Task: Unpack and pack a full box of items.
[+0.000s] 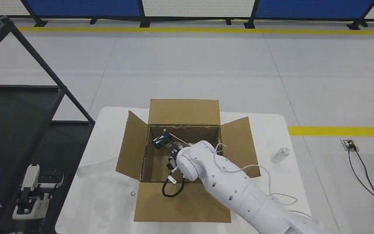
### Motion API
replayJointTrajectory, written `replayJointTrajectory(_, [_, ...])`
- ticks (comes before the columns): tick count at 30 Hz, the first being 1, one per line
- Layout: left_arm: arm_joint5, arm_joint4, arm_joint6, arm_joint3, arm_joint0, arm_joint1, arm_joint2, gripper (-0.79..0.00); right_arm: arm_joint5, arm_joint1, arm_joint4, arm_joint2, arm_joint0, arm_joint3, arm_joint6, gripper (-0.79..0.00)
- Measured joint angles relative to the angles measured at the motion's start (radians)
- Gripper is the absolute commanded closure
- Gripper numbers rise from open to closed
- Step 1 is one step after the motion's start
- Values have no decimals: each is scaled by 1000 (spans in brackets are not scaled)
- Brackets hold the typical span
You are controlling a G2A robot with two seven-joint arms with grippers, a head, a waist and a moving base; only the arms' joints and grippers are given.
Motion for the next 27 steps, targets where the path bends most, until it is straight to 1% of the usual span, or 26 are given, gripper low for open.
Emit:
replayJointTrajectory(9, [0,0,0,0,0,0,0,-785,29,-58,-15,-38,33,130,-24,0])
replayJointTrajectory(10, [0,0,0,0,0,0,0,-785,30,-62,-15,-39,35,141,-26,-58])
replayJointTrajectory(13, [0,0,0,0,0,0,0,-785,28,-77,-11,-39,44,175,-32,-271])
replayJointTrajectory(14, [0,0,0,0,0,0,0,-785,25,-82,-9,-38,47,187,-33,-296])
replayJointTrajectory(15, [0,0,0,0,0,0,0,-785,23,-85,-9,-38,49,196,-33,-342])
replayJointTrajectory(22, [0,0,0,0,0,0,0,-785,14,-106,-15,-30,58,242,-35,-440])
replayJointTrajectory(27, [0,0,0,0,0,0,0,-785,24,-108,-30,-13,55,243,-34,-449])
